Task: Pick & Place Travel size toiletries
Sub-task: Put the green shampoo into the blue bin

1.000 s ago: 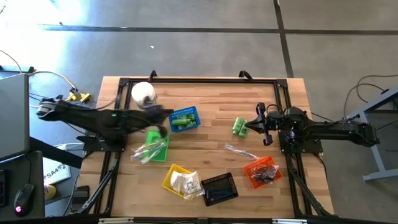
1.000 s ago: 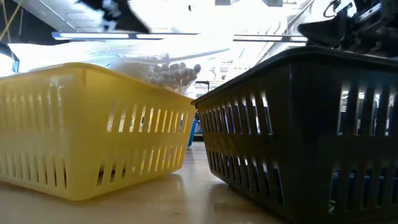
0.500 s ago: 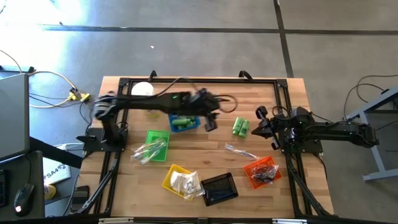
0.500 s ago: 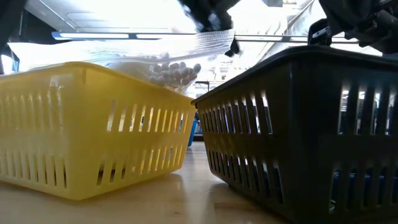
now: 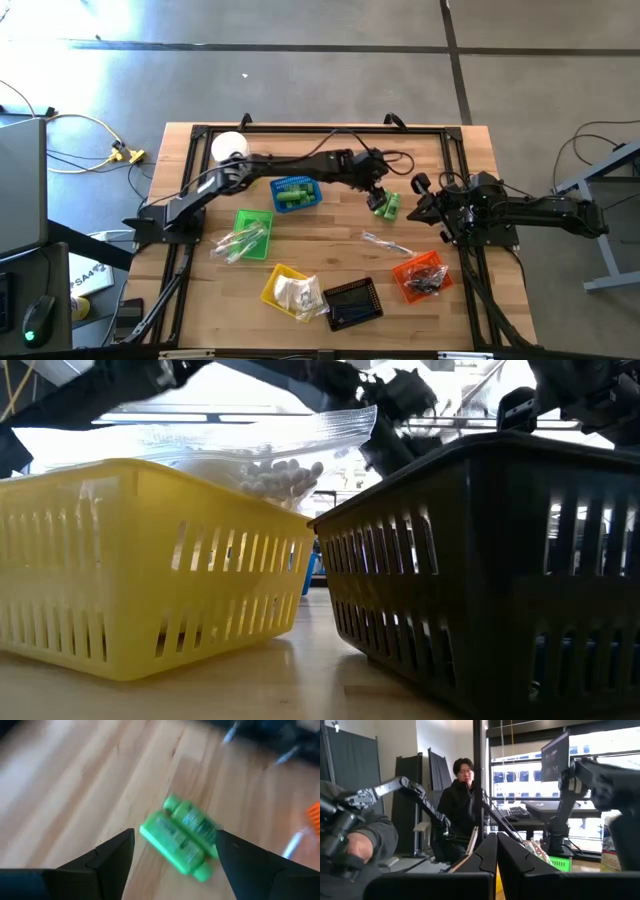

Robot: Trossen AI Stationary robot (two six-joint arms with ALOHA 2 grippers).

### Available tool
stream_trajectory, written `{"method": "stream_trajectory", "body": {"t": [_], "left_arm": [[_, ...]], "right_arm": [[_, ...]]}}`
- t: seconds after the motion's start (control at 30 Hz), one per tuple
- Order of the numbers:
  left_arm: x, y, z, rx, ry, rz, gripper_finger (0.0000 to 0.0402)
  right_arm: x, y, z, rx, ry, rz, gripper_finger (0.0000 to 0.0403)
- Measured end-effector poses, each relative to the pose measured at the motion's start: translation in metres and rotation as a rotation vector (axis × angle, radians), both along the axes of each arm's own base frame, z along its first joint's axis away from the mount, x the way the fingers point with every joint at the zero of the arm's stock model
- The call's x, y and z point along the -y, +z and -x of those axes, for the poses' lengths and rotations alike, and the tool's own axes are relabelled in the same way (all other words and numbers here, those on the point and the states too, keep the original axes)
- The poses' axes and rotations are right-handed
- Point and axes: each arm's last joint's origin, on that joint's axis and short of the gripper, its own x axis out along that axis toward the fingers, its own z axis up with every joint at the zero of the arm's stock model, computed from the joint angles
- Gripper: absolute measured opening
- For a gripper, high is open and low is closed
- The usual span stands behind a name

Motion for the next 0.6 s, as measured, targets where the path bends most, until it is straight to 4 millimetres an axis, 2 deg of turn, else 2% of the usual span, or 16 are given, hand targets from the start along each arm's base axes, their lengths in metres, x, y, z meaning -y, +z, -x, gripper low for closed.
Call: {"method": "stream_trajectory", "body": {"t": [0.13, 0.27, 0.43, 0.6], "left_arm": [[-0.002, -0.023, -0.012, -0.034, 0.018, 0.036, 0.0274], [-0.002, -0.032, -0.02, -0.03, 0.006, 0.066, 0.0274], [-0.001, -0.053, -0.026, -0.07, -0.036, 0.115, 0.0274], [-0.002, -0.061, -0.029, -0.07, -0.039, 0.117, 0.0274]], "right_arm": [[0.0, -0.001, 0.0, -0.006, 0.003, 0.0, 0.0002], [0.0, -0.001, 0.0, -0.004, 0.005, 0.005, 0.0002], [0.0, -0.001, 0.0, -0.003, 0.005, 0.007, 0.0003], [0.0, -0.001, 0.0, -0.003, 0.002, 0.007, 0.0003]]}}
